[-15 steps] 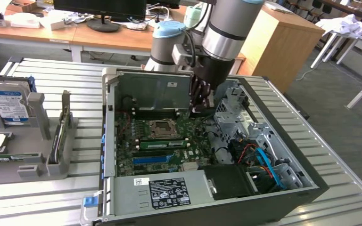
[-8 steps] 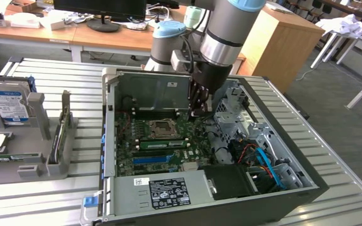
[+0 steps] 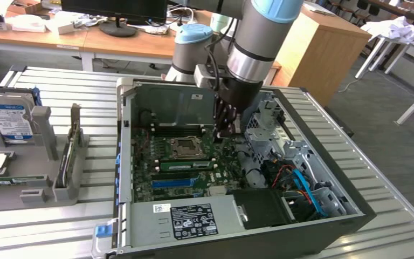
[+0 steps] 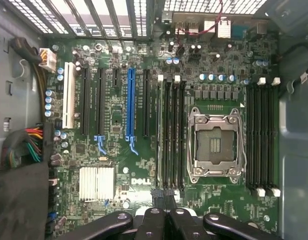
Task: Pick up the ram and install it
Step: 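Press down the ram until it locks into place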
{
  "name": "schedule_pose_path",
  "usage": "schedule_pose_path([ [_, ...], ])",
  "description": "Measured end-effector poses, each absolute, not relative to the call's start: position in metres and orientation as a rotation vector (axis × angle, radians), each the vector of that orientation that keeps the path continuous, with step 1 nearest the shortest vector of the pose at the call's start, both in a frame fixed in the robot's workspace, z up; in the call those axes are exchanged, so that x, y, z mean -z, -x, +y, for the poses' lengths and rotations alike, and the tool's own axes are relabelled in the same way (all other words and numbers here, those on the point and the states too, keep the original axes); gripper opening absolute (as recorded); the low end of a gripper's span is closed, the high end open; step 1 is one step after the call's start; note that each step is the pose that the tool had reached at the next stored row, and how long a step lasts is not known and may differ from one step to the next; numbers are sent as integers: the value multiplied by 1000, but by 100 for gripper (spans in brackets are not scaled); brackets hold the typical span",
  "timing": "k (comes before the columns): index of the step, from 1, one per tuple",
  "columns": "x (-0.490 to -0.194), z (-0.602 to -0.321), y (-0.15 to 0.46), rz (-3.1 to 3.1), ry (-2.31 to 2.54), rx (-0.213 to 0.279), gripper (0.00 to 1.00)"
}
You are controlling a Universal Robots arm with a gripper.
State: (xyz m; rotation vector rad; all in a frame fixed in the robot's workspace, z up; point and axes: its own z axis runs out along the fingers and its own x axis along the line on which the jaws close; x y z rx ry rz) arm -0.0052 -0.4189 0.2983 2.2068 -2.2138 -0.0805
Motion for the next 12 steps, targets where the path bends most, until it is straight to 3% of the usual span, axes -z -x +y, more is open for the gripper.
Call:
schedule_pose_path([
  [12, -282, -419, 5, -2214, -2207, 80, 11],
])
